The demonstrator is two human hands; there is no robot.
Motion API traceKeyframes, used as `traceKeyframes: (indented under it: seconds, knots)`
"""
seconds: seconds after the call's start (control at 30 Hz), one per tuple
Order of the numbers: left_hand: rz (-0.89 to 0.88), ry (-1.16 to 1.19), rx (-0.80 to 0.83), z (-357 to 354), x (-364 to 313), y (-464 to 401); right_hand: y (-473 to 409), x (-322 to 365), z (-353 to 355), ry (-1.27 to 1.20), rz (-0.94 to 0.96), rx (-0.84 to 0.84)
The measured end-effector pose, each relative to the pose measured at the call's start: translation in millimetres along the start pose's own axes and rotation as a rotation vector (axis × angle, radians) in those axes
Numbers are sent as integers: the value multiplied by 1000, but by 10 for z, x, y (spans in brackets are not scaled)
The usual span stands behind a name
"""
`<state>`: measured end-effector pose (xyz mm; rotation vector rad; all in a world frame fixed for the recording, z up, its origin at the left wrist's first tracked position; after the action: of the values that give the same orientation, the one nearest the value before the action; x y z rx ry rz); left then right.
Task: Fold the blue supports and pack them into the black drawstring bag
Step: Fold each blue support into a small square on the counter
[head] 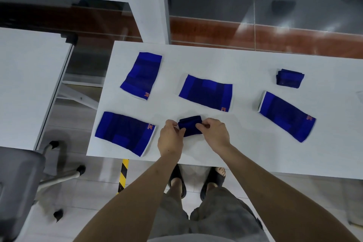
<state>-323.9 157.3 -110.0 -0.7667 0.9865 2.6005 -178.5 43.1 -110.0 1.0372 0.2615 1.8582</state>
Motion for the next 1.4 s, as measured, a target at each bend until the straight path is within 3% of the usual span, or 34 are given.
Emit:
traceKeyframes:
  seconds: [0.07, 0.27, 0.37, 0.47, 0.7, 0.9, 1.4]
  knots:
    - [-38, -68, 0, 22, -23, -9, 28, 46, 28, 40, 22, -46]
    - [-140, -127, 27, 76, -85, -27, 56, 185, 1, 271, 427, -169]
    - [-302, -173, -59, 124, -134, 43, 6, 140, -24, 270, 418, -177]
    - [-554, -386, -136, 134, -184, 164, 10, 114, -22, 291, 445, -196]
    - [-801, -735, 13, 8, -110, 255, 112, 82, -86, 470, 594, -265]
    - [-776, -952, 220, -140, 61, 239, 72, -111, -286, 619, 589, -224]
    - [-705, -1077, 276, -124, -4, 238, 25, -186, -399, 641, 535, -62]
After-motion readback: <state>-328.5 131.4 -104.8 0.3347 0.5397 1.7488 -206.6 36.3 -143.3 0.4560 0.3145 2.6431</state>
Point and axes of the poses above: each hand's wrist, its own y-axis away from the middle knuckle, its own z-axis out of the back of the hand, x = y × z, the point moved 5 cm from there along -y, towards the middle knuckle, and after that the axes turned 6 degrees about x, right-handed, at the moved point
